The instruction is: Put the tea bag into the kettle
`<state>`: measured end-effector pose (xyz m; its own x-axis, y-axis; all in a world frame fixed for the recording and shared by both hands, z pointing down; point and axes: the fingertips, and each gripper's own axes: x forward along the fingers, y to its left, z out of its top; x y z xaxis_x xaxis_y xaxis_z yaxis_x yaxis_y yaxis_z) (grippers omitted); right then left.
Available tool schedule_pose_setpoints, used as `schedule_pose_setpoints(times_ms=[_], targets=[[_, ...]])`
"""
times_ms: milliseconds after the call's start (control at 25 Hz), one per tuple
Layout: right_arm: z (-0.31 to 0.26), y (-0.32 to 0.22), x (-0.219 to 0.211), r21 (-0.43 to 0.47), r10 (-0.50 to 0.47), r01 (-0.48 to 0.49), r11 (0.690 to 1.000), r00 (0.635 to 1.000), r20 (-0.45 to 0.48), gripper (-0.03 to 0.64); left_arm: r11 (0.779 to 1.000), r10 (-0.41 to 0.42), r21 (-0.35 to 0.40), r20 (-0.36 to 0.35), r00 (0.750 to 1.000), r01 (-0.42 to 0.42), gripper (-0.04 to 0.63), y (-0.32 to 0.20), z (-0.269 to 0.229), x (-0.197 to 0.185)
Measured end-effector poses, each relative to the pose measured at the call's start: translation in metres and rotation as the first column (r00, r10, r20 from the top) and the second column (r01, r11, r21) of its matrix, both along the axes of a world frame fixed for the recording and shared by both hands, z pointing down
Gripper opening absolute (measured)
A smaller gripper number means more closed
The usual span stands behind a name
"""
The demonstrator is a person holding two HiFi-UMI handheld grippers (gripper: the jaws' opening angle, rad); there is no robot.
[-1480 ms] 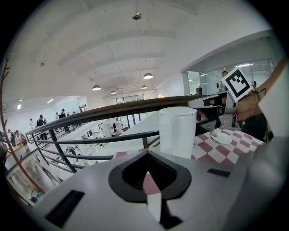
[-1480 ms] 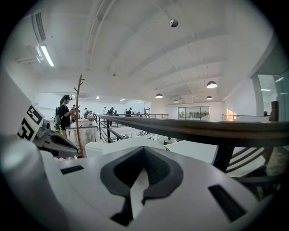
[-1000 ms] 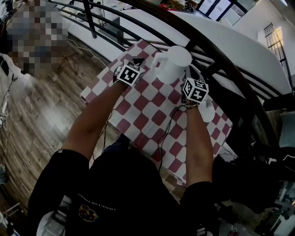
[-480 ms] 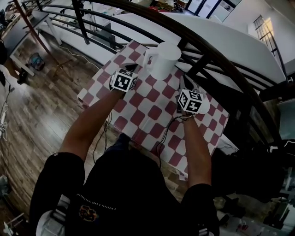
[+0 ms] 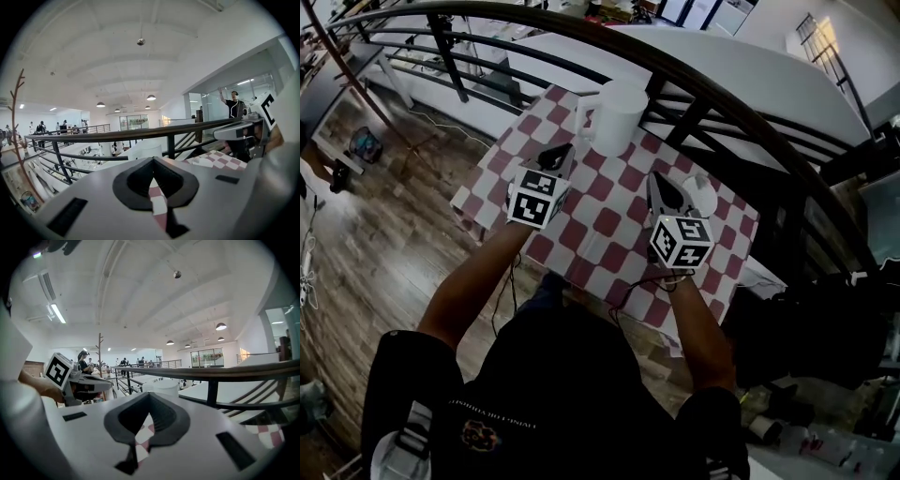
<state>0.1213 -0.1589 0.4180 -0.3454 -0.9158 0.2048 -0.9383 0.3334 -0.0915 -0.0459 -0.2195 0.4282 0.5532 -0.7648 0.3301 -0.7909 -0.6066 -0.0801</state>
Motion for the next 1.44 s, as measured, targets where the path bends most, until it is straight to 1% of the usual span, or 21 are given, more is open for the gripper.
schedule_pose_setpoints(times_ms=[120, 280, 480, 680, 840, 1000, 1280, 1440], targets=[[-0.026, 0.039, -0.011, 0.024, -0.022, 0.021, 0.999, 1.0, 0.019, 0.012, 1.0, 0.03, 0.01, -0.028, 0.999, -0.029, 0.0, 0.033, -0.02, 0.005], [-0.049, 0.091, -0.03, 0.054, -0.072, 0.072, 0.996, 0.997, 0.012, 0.012, 0.997, 0.075, 0.004, -0.053, 0.996, -0.075, 0.0, 0.083, -0.032, 0.011], [-0.051, 0.15, -0.05, 0.061, -0.111, 0.11, 0.992, 0.994, 0.007, 0.012, 0.989, 0.149, 0.008, -0.04, 0.988, -0.149, 0.0, 0.147, -0.034, 0.025], [-0.057, 0.187, -0.058, 0.083, -0.1, 0.101, 0.991, 0.995, -0.01, 0.012, 0.985, 0.175, -0.007, -0.027, 0.984, -0.175, 0.0, 0.194, -0.029, 0.032], [-0.056, 0.202, -0.057, 0.064, -0.091, 0.092, 0.994, 0.996, -0.012, 0.012, 0.984, 0.175, -0.035, -0.037, 0.984, -0.176, 0.0, 0.213, -0.023, 0.039], [-0.057, 0.206, -0.048, 0.093, -0.048, 0.046, 0.995, 0.999, 0.023, 0.012, 0.981, 0.184, -0.06, -0.032, 0.982, -0.186, 0.0, 0.225, -0.017, 0.044], [-0.048, 0.216, -0.044, 0.067, -0.038, 0.035, 0.997, 0.998, 0.046, 0.012, 0.976, 0.209, -0.063, -0.023, 0.978, -0.21, 0.0, 0.233, -0.02, 0.055], [-0.047, 0.217, -0.042, 0.065, -0.036, 0.035, 0.997, 0.999, 0.029, 0.012, 0.973, 0.219, -0.064, -0.022, 0.975, -0.22, 0.0, 0.234, -0.02, 0.061]])
